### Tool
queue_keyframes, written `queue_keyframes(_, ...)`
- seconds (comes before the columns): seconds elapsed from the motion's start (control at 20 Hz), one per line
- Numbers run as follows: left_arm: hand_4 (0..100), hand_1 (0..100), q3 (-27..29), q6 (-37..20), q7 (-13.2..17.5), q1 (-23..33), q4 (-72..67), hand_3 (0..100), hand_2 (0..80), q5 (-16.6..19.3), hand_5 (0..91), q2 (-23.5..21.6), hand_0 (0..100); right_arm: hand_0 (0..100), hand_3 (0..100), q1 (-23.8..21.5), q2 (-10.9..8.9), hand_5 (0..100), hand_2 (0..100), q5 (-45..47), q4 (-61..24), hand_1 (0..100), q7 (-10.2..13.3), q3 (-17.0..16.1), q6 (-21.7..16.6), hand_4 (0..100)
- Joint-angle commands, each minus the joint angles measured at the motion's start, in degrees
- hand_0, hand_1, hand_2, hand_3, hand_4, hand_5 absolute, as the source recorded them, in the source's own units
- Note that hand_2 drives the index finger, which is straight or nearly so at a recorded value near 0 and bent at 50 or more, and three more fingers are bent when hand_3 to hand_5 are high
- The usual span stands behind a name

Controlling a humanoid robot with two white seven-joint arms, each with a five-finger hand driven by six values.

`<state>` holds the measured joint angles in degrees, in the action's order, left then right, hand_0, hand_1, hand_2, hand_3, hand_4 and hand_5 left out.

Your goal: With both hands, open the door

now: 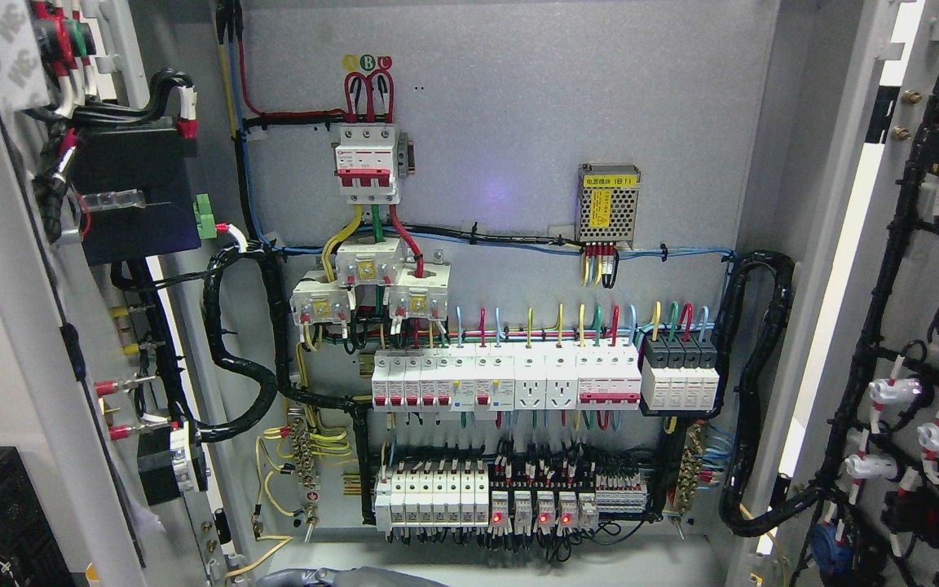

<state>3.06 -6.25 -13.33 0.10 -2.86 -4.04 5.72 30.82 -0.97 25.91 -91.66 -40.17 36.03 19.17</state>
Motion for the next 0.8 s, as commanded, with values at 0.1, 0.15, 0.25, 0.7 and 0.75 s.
queue_keyframes(0.1, 0, 0, 0.0, 0.2, 0.0, 1.8, 0.0, 0, 0.0, 0.0, 0.0, -0.1, 0, 19, 0, 0.1, 6.15, 0, 0, 0.0, 0.2, 0, 0.3, 4.5, 0.3, 0)
queue_keyframes(0.15, 0, 0, 0.0, 0.2, 0.0, 1.8, 0.1, 0, 0.0, 0.1, 0.0, -0.1, 0, 19, 0, 0.2, 6.77, 0, 0, 0.0, 0.9, 0, 0.4, 4.5, 0.3, 0)
queue_keyframes(0.25, 0, 0, 0.0, 0.2, 0.0, 1.8, 0.1, 0, 0.0, 0.1, 0.0, -0.1, 0, 19, 0, 0.3, 7.74, 0, 0, 0.0, 1.1, 0, 0.4, 4.7, 0.4, 0)
queue_keyframes(0.7, 0, 0, -0.1, 0.0, 0.0, 2.6, 0.1, 0, 0.0, 0.0, 0.0, -0.3, 0, 19, 0, 1.0, 9.24, 0, 0, 0.0, 4.3, 0, 0.4, 4.8, 0.4, 0)
queue_keyframes(0.75, 0, 0, -0.1, 0.0, 0.0, 2.6, 0.1, 0, 0.0, 0.0, 0.0, -0.3, 0, 19, 0, 1.2, 9.24, 0, 0, 0.0, 4.6, 0, 0.4, 4.8, 0.4, 0)
